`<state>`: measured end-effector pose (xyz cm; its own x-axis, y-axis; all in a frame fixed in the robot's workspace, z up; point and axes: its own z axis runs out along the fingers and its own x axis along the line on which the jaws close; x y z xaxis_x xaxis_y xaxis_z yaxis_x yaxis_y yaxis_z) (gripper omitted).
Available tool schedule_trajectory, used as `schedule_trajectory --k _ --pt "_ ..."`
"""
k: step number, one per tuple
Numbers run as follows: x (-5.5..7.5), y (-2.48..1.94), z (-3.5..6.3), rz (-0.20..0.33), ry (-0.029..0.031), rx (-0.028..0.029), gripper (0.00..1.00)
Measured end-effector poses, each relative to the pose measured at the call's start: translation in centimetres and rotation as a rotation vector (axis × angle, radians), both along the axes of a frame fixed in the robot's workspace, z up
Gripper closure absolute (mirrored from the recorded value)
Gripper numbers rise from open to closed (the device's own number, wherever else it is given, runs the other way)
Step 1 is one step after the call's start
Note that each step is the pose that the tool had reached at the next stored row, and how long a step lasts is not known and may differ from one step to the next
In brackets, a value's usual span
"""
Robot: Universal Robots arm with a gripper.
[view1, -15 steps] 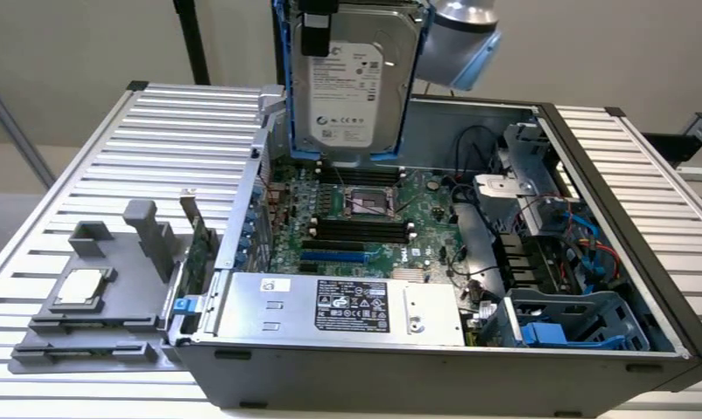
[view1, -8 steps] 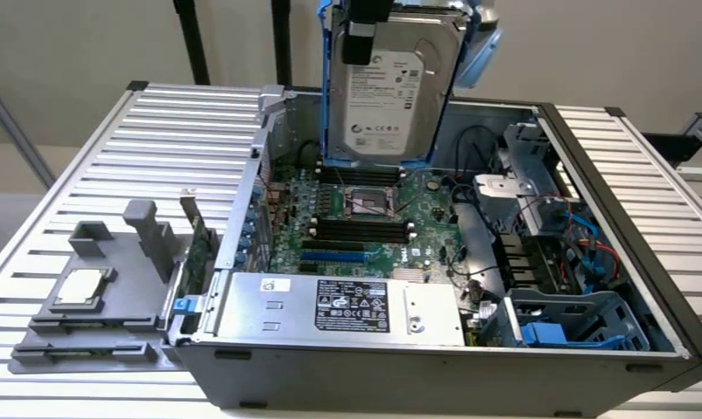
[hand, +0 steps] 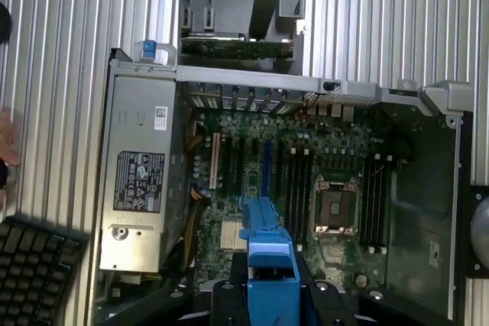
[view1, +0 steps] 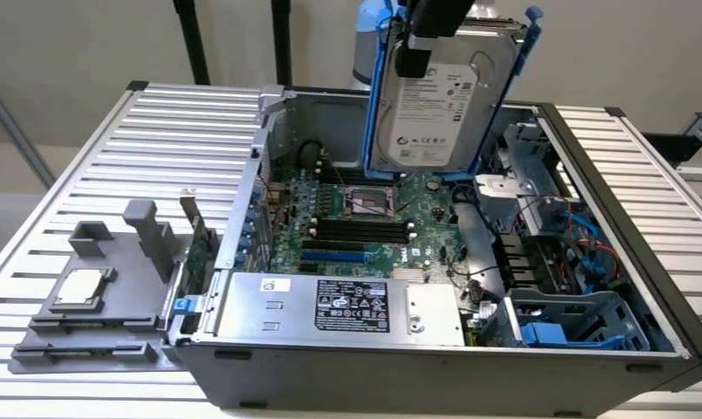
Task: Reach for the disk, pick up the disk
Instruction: 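Pick up the disk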
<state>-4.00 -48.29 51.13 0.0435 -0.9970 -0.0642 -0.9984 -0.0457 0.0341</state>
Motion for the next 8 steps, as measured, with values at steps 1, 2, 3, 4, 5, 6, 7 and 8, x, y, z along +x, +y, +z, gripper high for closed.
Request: schedule_trajectory --k 1,2,3,4,5,6,7,8 --pt "0.5 -0.15 -0.02 0.000 0.0000 -0.0001 0.67" --pt "0.9 -0.30 -0.04 0.000 0.0000 0.0000 0.67" --pt "1.4 -0.45 -0.05 0.000 0.0000 -0.0001 0.67" --pt "1.8 -0.61 -0.07 0.000 0.0001 -0.0001 0.67" --pt "2.3 -0.75 -0.09 0.000 0.0000 0.0000 0.67" --pt "2.7 -0.90 -0.11 0.000 0.0000 0.0000 0.67" --pt "3.2 -1.05 -0.13 0.000 0.0000 0.0000 0.67" --pt "3.7 -1.21 -0.14 0.000 0.0000 0.0000 0.67"
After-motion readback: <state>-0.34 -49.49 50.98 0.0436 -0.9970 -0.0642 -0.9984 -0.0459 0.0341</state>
